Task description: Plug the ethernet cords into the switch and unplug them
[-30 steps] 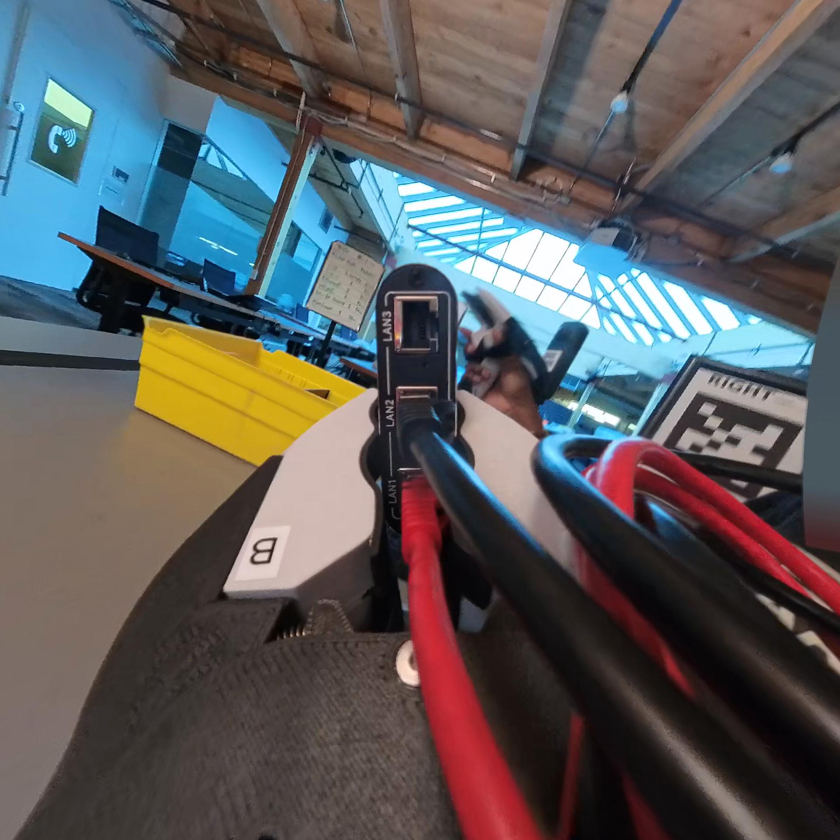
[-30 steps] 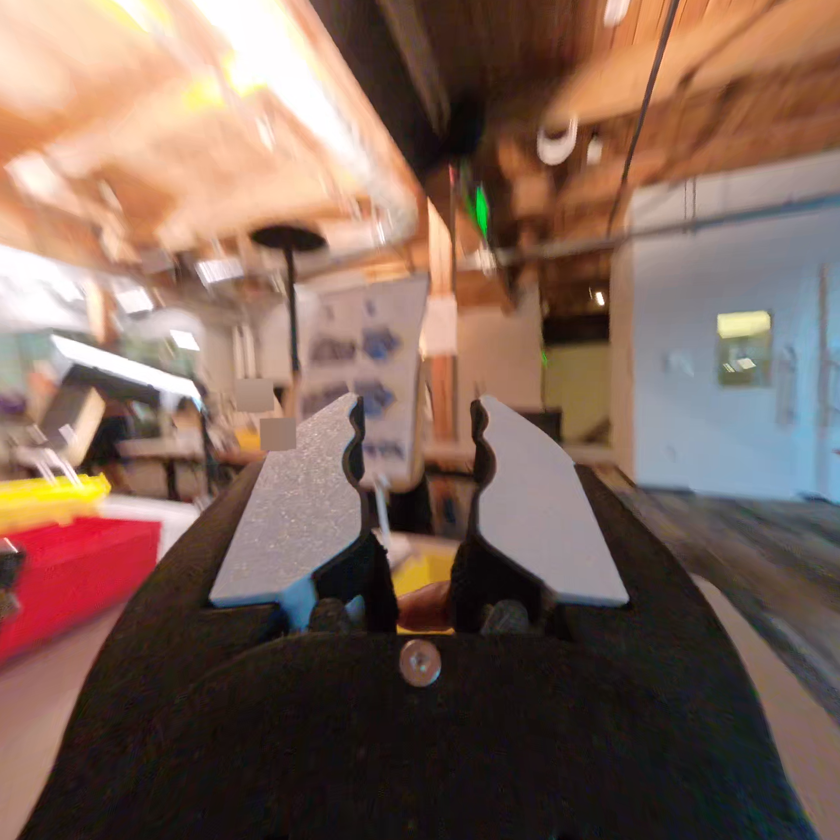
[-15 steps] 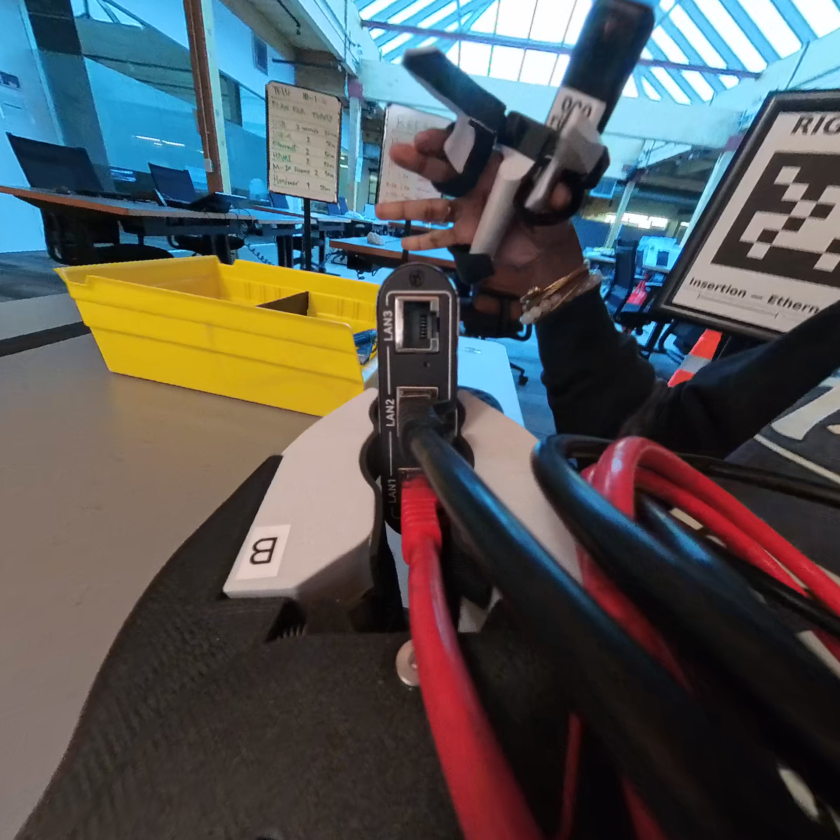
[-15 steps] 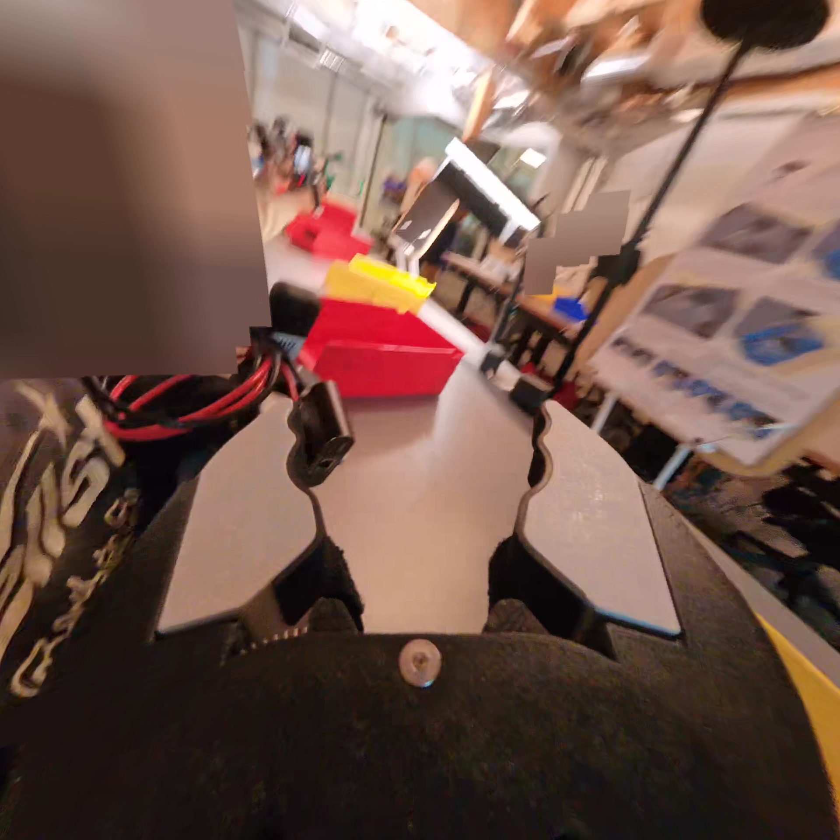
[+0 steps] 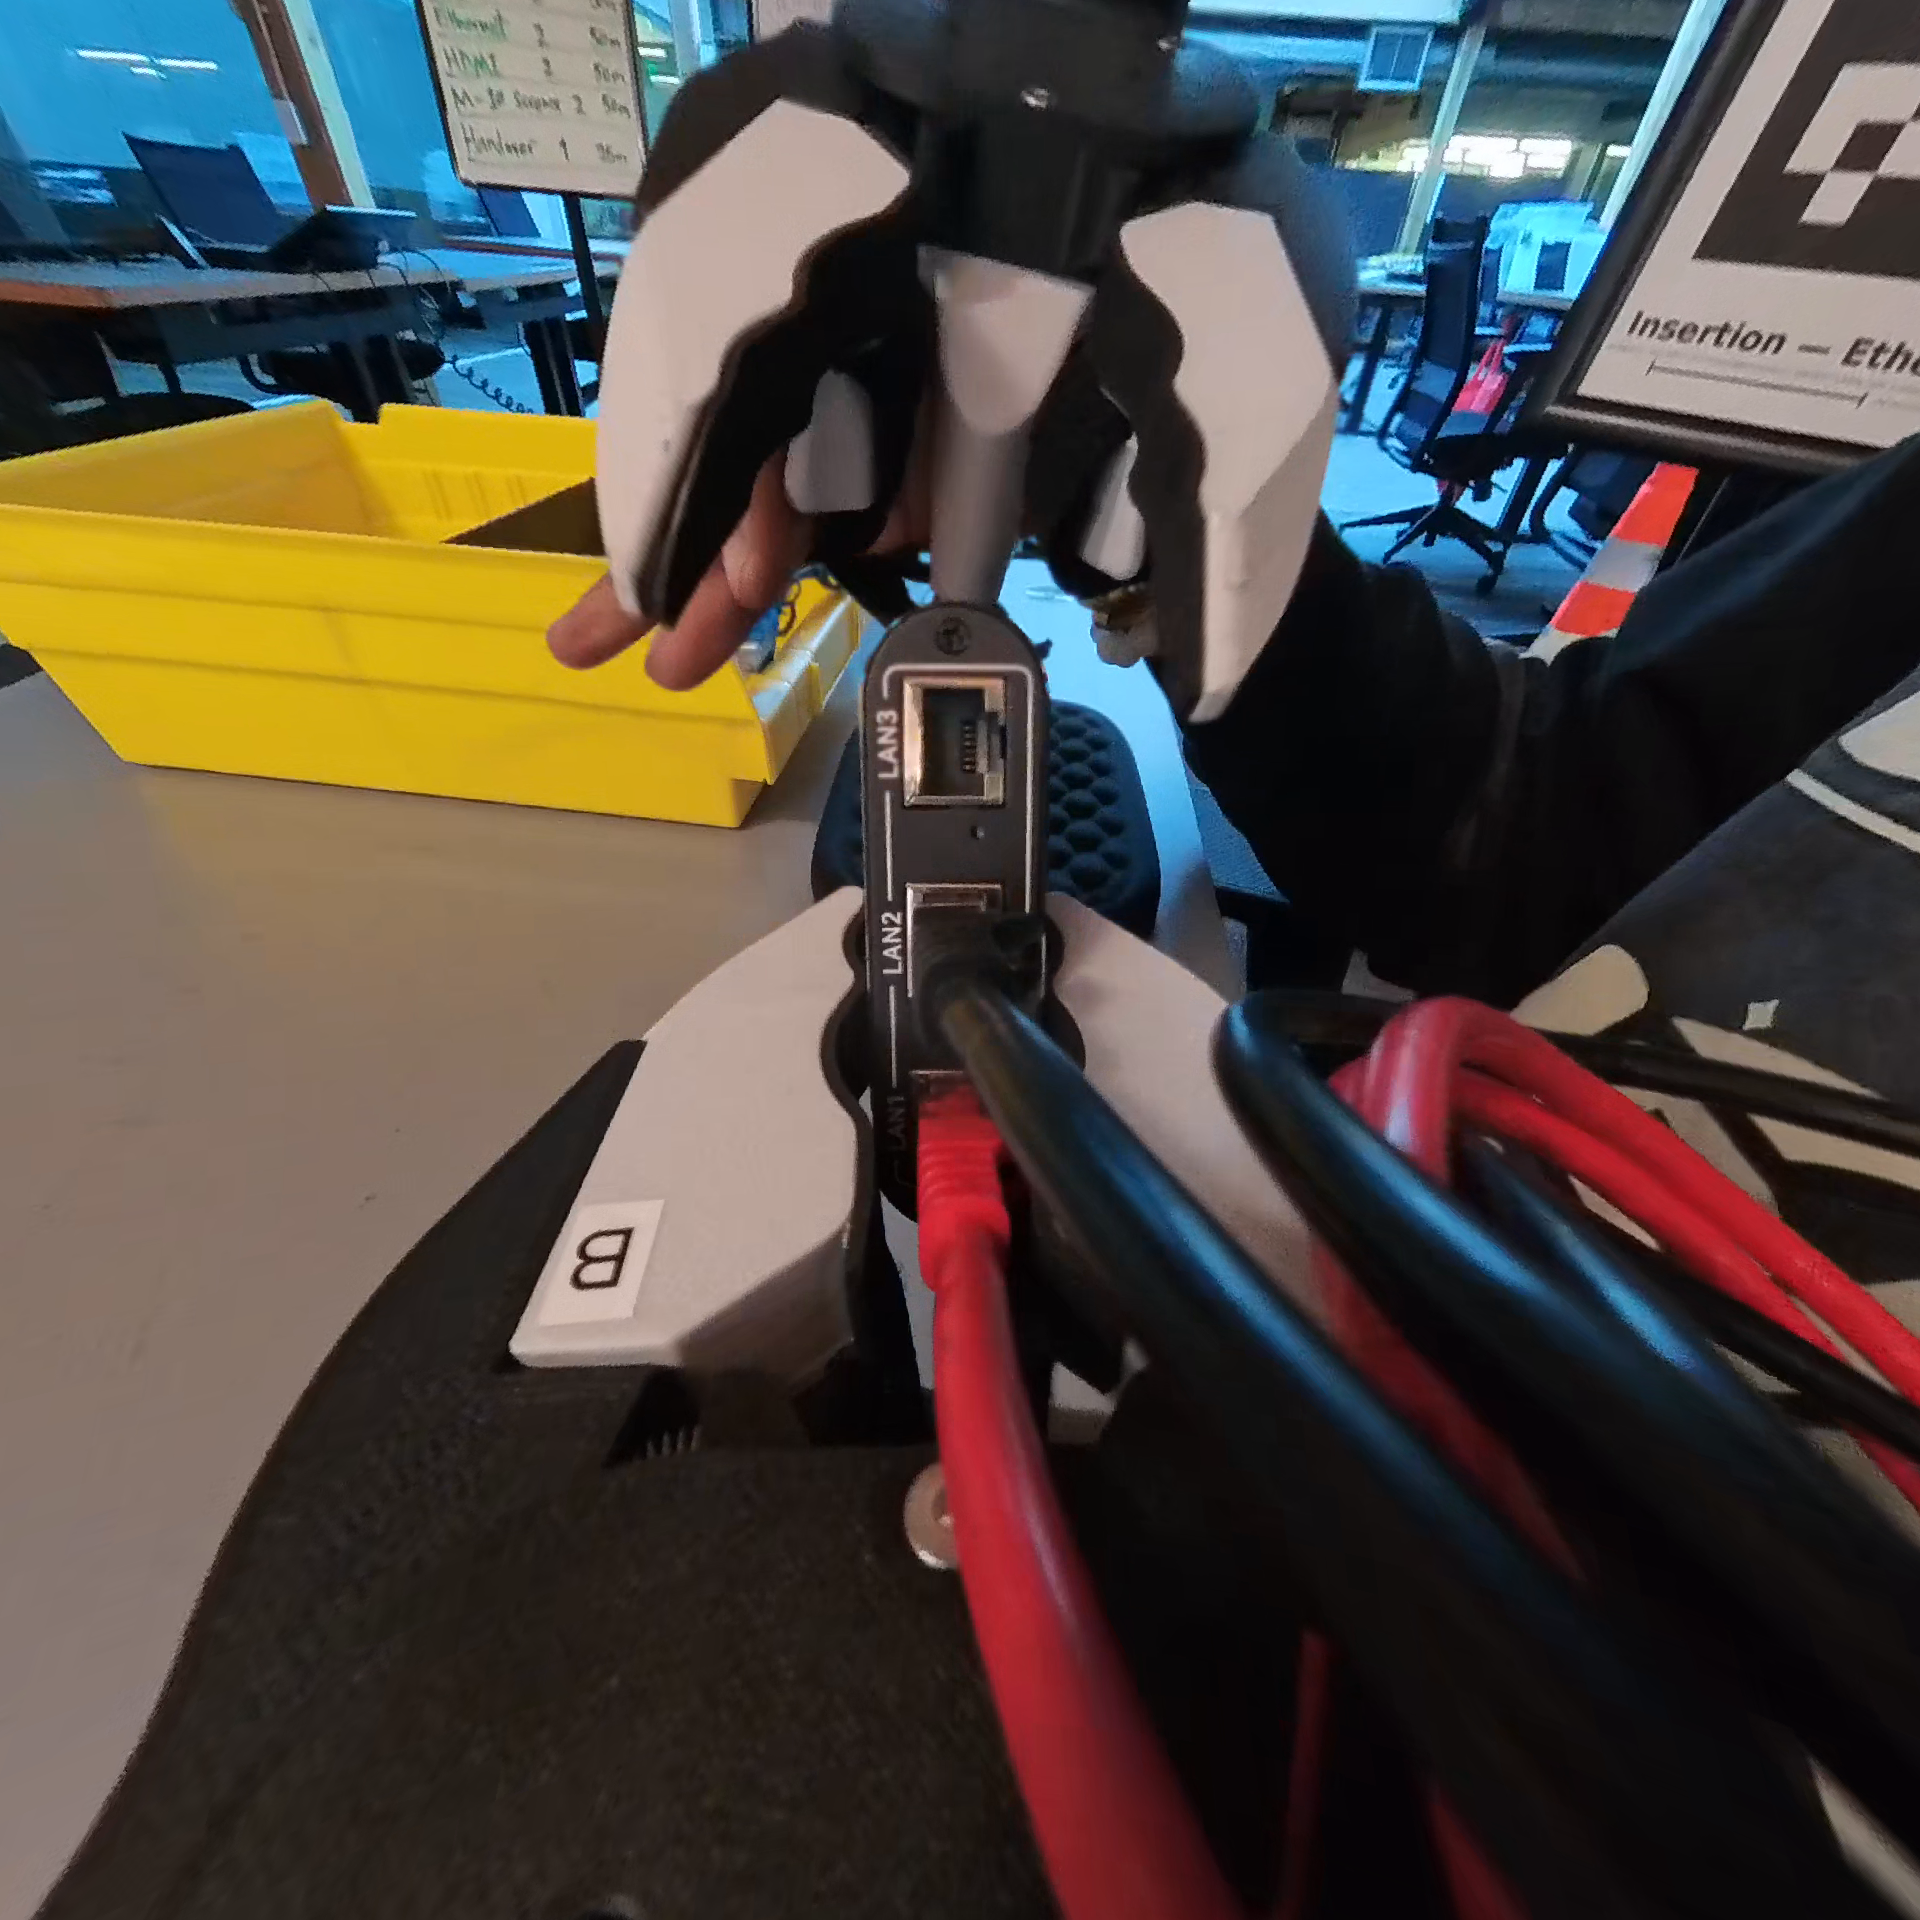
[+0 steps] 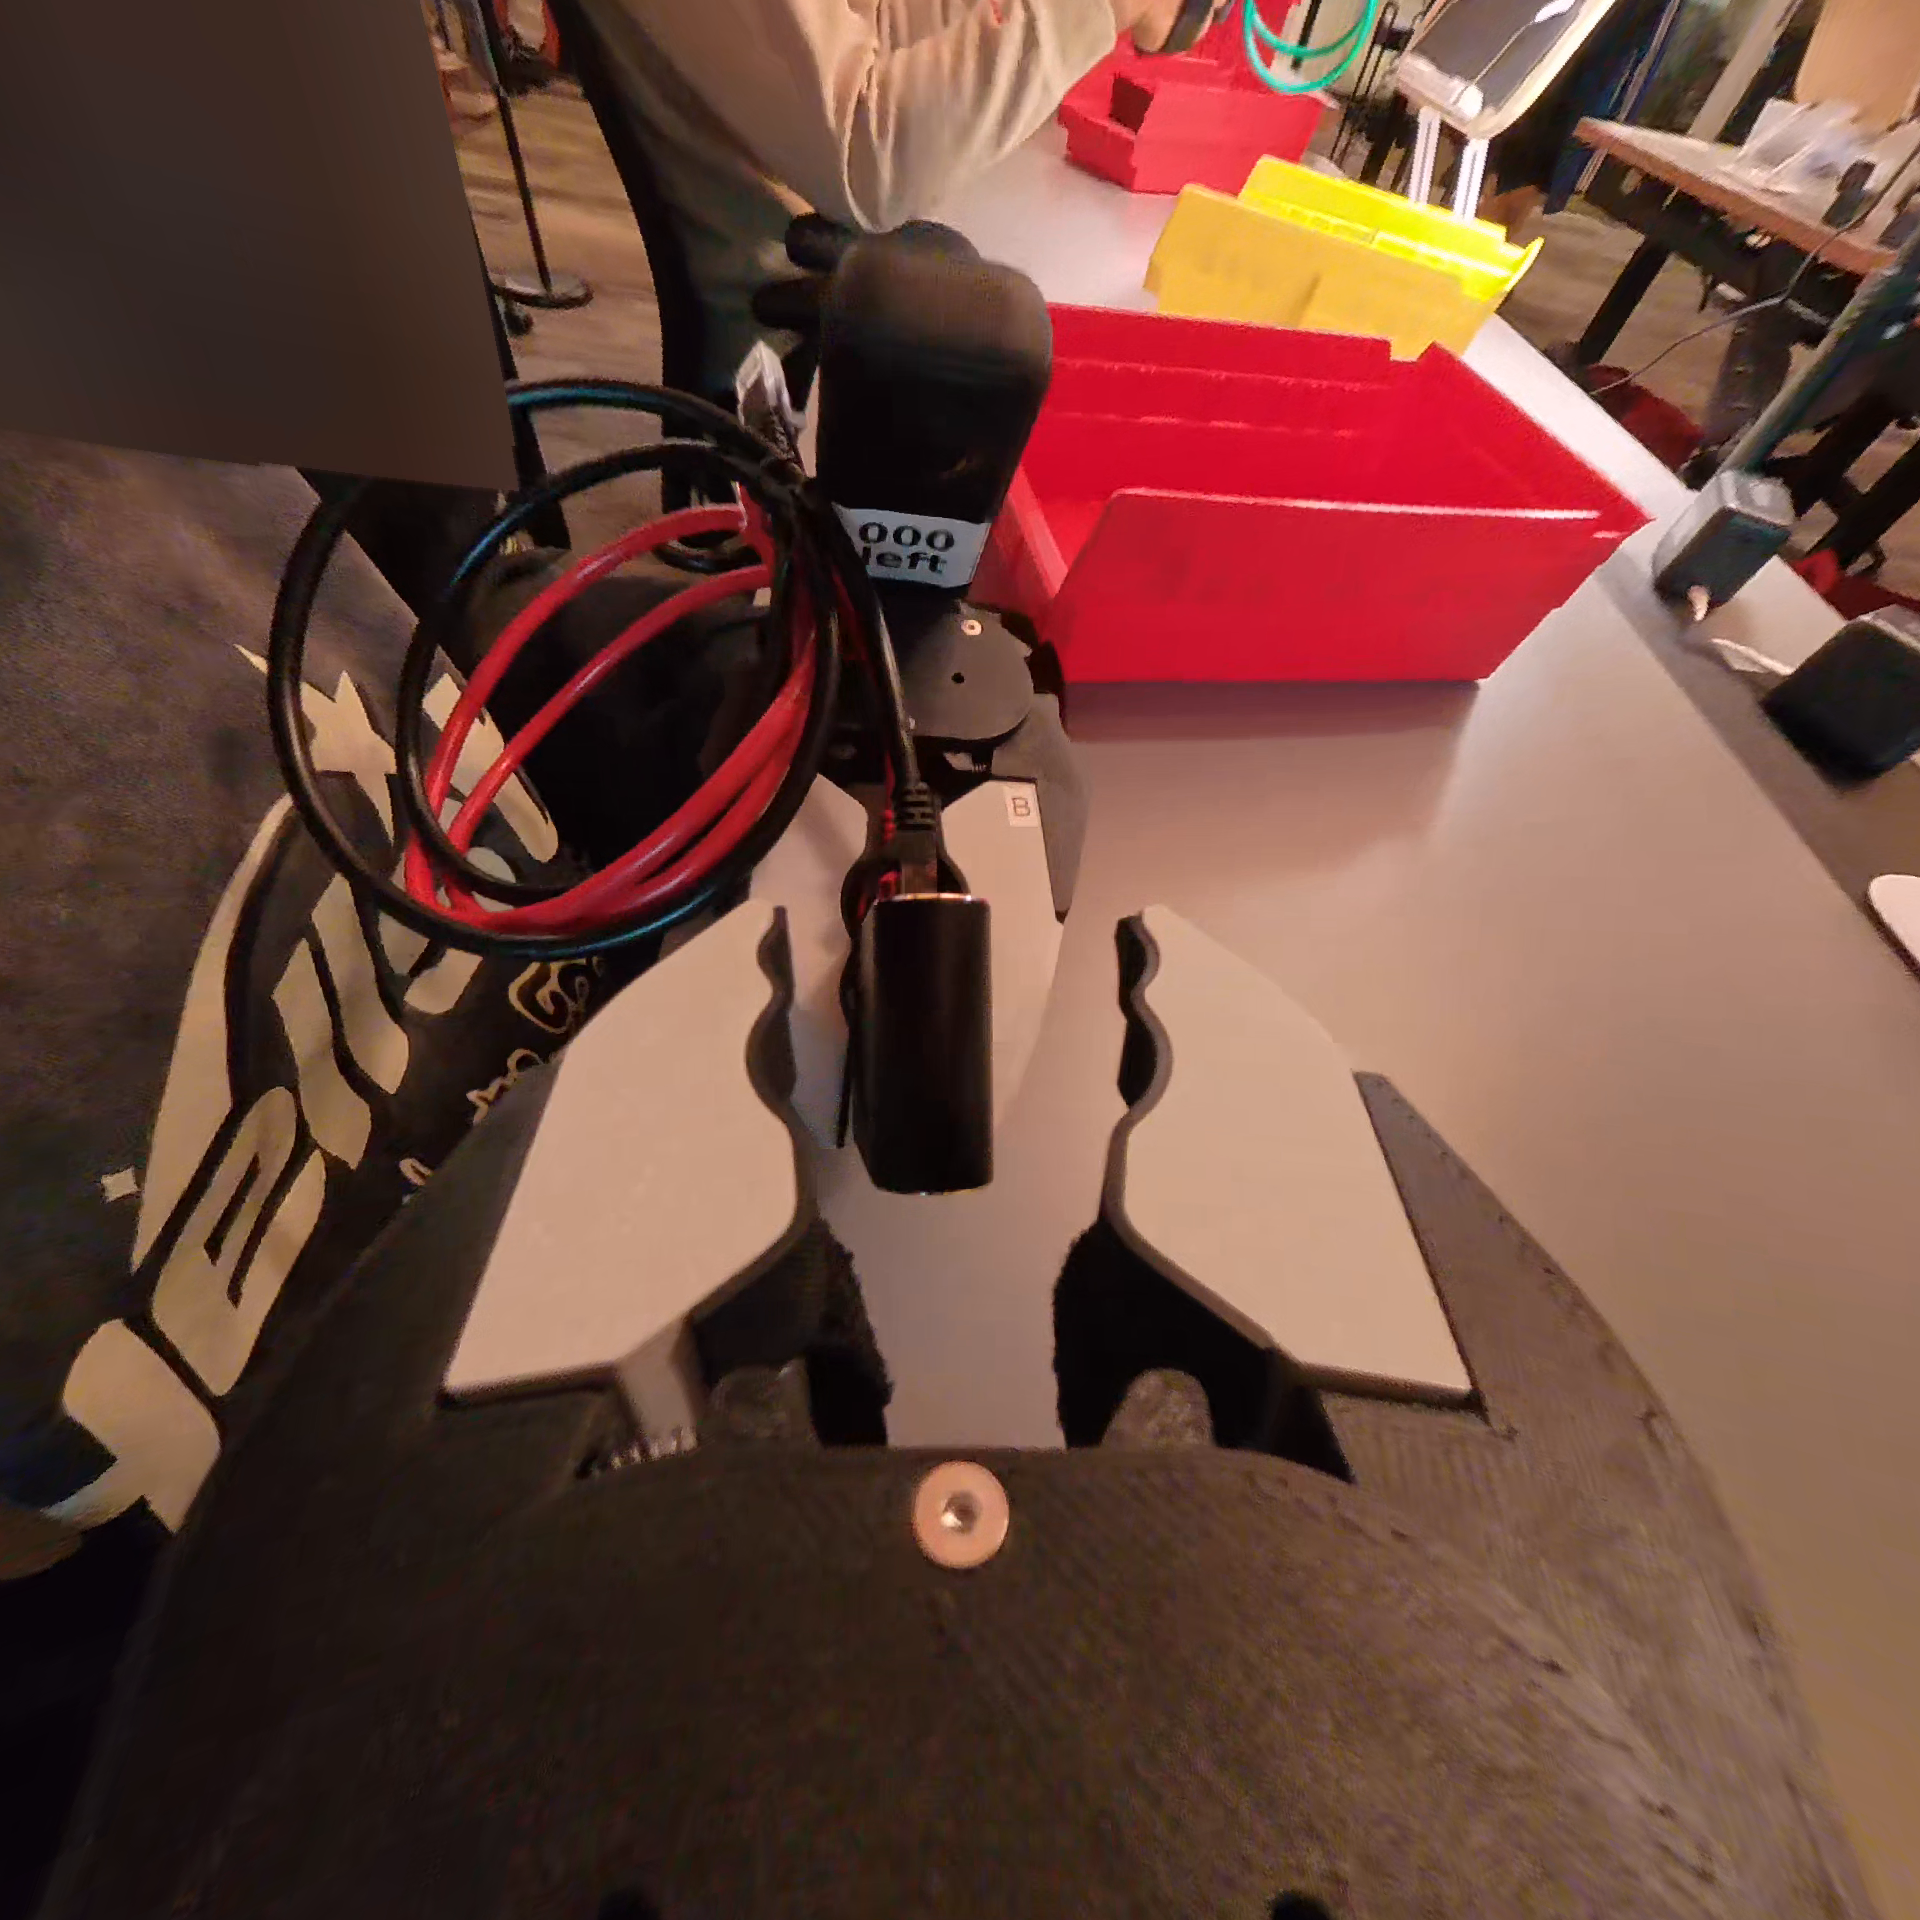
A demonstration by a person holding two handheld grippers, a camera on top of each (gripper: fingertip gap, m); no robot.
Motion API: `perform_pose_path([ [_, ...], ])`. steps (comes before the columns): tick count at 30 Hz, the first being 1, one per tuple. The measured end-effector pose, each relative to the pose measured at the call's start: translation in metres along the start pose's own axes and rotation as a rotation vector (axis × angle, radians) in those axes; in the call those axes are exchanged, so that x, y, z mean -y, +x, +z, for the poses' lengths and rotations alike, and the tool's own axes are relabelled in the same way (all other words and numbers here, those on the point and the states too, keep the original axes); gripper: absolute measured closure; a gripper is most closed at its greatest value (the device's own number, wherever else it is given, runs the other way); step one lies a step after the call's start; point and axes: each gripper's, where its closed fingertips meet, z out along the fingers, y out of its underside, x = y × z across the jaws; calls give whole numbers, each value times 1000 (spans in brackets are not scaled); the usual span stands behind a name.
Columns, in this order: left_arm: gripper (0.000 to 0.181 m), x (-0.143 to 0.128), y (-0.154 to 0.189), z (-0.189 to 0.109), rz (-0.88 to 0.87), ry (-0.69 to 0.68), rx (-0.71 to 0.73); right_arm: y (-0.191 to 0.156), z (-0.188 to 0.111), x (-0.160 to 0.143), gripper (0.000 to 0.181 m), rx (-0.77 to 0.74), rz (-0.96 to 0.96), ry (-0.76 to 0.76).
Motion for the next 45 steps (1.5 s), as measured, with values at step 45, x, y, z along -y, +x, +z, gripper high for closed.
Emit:
perform_pose_path([
  [45, 156, 72, -43, -66, -355, 677, 78, 55, 15, 51, 157, -121, 616, 1043],
])
